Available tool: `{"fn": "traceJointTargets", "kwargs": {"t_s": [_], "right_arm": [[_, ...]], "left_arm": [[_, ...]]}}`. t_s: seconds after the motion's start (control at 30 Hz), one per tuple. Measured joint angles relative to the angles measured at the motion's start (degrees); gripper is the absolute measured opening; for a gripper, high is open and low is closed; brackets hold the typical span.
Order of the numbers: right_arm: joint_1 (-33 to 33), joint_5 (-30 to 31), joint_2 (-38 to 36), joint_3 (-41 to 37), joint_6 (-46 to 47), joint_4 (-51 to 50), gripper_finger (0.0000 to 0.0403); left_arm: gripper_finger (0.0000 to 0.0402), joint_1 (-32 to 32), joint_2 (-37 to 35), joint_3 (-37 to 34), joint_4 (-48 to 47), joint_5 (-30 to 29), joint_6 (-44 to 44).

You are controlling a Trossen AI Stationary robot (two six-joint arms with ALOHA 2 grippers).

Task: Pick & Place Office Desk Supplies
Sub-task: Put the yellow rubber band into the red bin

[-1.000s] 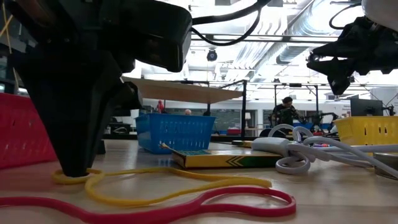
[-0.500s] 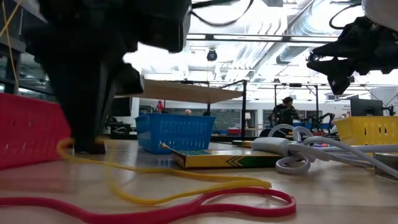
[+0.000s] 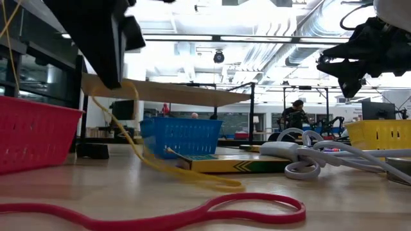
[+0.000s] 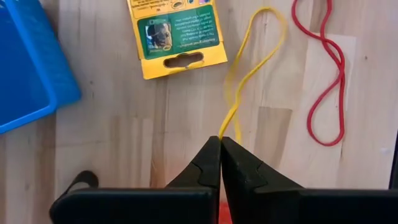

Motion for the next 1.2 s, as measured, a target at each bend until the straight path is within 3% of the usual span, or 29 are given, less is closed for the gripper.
{"fn": "traceJointTargets", "kwargs": {"t_s": [0.5,0.7,1.2], "right_arm": [[0.01,0.01,0.01,0.00,0.00,0.00,0.0150],[0.01,-0.01,0.01,0.00,0.00,0.00,0.0150],[0.01,-0.01,-0.01,0.00,0.00,0.00,0.0150]], "left_arm": [[0.0001,-5.77,-4.52,-0.02,-2.14,-9.62,2.73],[0.0001,-9.38,-6.06,-0.02,-2.84,-16.99,6.57],[0.0001,-14.58,-12.60,-0.07,-7.23,-34.18,3.79]]}}
